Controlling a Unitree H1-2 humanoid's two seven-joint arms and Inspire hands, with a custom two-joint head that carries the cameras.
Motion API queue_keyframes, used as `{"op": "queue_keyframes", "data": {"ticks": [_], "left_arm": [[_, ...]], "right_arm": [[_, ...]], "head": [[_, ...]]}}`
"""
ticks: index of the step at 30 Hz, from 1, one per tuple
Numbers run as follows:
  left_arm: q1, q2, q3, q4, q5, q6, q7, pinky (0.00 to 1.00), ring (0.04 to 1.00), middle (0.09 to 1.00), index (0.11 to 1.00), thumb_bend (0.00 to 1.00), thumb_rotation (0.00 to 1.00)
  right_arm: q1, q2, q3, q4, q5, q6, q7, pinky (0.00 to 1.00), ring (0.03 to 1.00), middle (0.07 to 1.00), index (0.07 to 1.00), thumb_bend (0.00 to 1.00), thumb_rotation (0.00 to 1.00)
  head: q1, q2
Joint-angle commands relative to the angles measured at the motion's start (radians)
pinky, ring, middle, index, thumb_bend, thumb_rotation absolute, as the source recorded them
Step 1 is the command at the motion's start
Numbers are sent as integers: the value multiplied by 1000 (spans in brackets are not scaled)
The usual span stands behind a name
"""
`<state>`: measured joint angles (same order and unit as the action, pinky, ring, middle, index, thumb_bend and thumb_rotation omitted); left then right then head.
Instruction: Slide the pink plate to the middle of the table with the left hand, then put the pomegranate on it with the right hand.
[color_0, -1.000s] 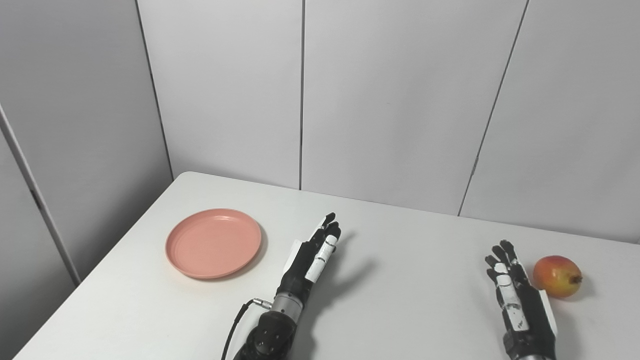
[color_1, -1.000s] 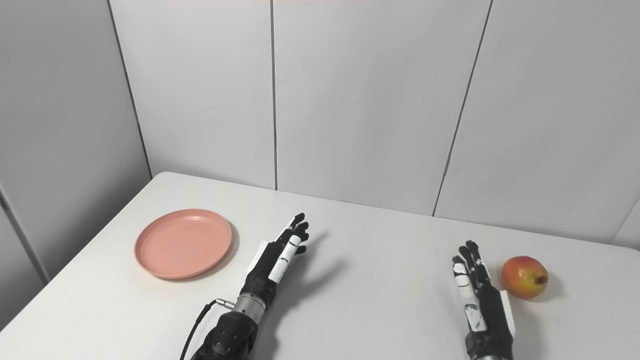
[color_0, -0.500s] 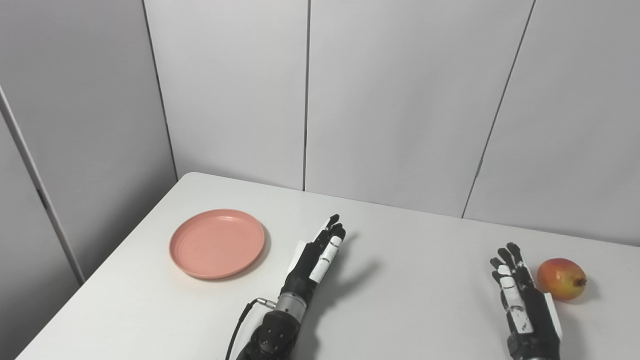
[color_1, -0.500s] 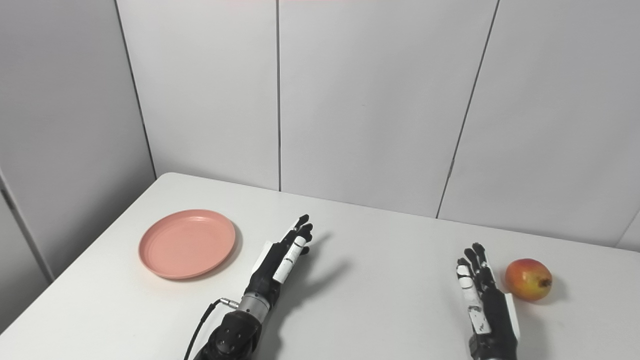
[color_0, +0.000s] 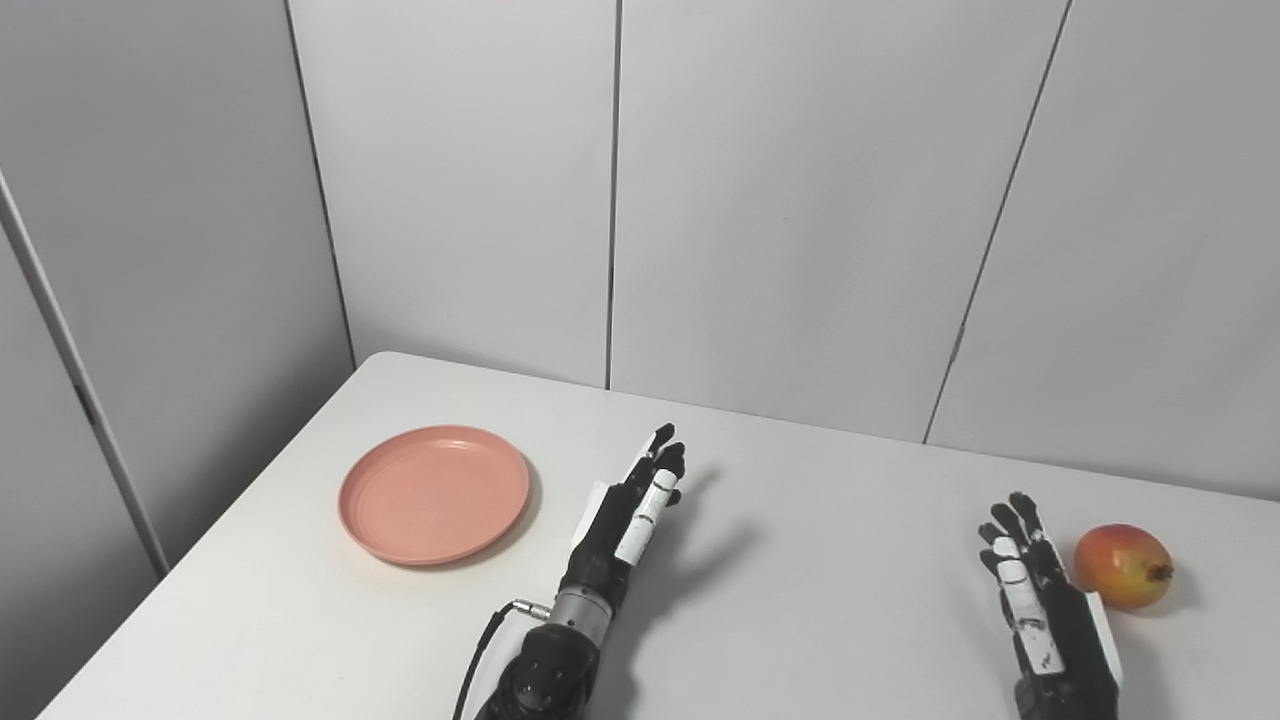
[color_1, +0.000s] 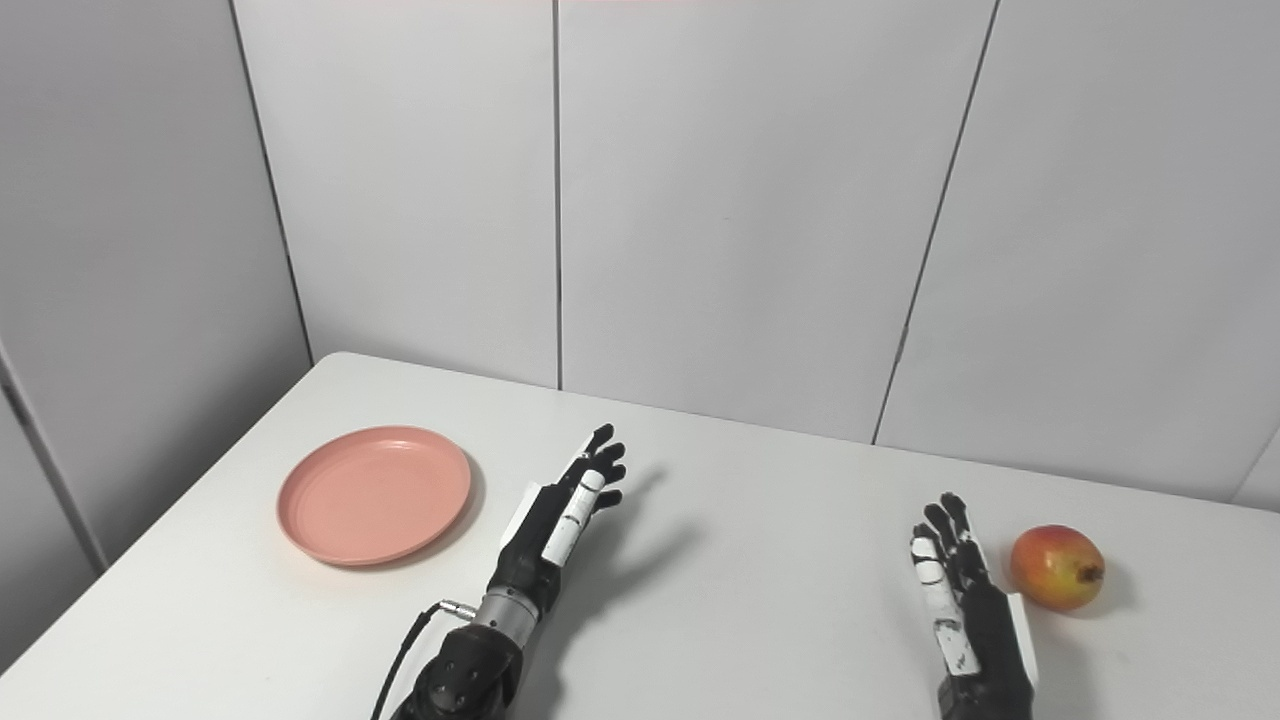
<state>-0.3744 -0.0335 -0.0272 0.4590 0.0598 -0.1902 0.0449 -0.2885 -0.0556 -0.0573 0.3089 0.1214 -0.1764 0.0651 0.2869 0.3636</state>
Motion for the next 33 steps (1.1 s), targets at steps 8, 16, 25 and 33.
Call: {"op": "queue_keyframes", "data": {"ticks": [8, 16, 25, 33], "left_arm": [[14, -19, 58, -63, -118, -64, -25, 929, 955, 970, 968, 570, 1000], [-12, 14, 106, -137, -113, -52, -7, 914, 925, 939, 942, 570, 1000], [-26, 36, 148, -202, -97, -18, 61, 863, 875, 889, 894, 554, 1000], [-57, 94, 195, -201, -82, -29, 100, 823, 836, 852, 859, 569, 1000]], "right_arm": [[-6, -3, -7, 29, -5, -59, -1, 949, 921, 941, 952, 328, 762], [-13, -9, -5, 44, -12, -76, 1, 960, 924, 946, 957, 336, 783], [-19, -9, -6, 52, -7, -87, 7, 959, 927, 950, 962, 349, 766], [-19, -8, -5, 45, -4, -72, 6, 965, 931, 953, 964, 344, 770]], "head": [[26, -9], [23, -12], [23, -12], [35, -15]]}}
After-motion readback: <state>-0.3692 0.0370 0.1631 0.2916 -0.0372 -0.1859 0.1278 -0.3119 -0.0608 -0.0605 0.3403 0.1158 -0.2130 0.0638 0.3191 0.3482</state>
